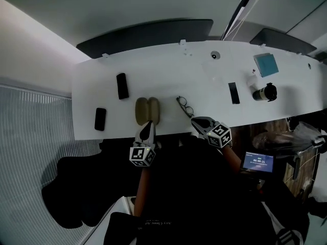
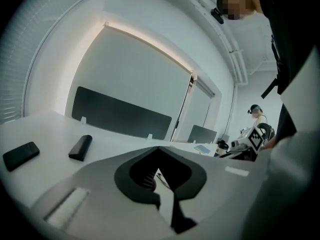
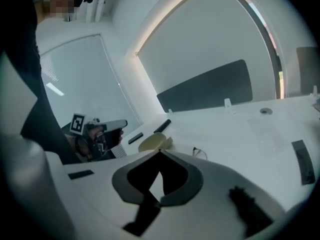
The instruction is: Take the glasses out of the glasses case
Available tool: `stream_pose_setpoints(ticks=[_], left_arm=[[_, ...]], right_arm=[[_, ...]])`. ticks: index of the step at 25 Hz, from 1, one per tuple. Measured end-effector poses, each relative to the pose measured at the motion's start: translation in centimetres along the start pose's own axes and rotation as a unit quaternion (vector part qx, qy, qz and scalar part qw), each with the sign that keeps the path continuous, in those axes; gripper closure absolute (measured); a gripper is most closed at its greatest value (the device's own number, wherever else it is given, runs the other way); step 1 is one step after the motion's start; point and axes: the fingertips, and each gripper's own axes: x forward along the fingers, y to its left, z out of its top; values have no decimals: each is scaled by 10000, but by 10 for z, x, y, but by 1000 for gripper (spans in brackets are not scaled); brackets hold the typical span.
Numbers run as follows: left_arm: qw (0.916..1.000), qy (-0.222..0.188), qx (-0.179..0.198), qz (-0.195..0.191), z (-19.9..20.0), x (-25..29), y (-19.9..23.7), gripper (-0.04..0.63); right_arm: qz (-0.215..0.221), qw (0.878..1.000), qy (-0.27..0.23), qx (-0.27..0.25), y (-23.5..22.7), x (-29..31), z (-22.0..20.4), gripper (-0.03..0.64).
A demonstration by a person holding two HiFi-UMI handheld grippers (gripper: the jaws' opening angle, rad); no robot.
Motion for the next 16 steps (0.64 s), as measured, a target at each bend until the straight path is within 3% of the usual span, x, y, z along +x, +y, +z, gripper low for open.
stream_pose_setpoints(ticks=[5,16], left_arm=[[9999,53,125,60,15,-6,8,588],[9998,-71,-11,164,17,-2,-7,588]], right_arm=[[66,9998,187,28,6,-3,-17,611],[-189,9990,117,384,-18,-4,-26,611]])
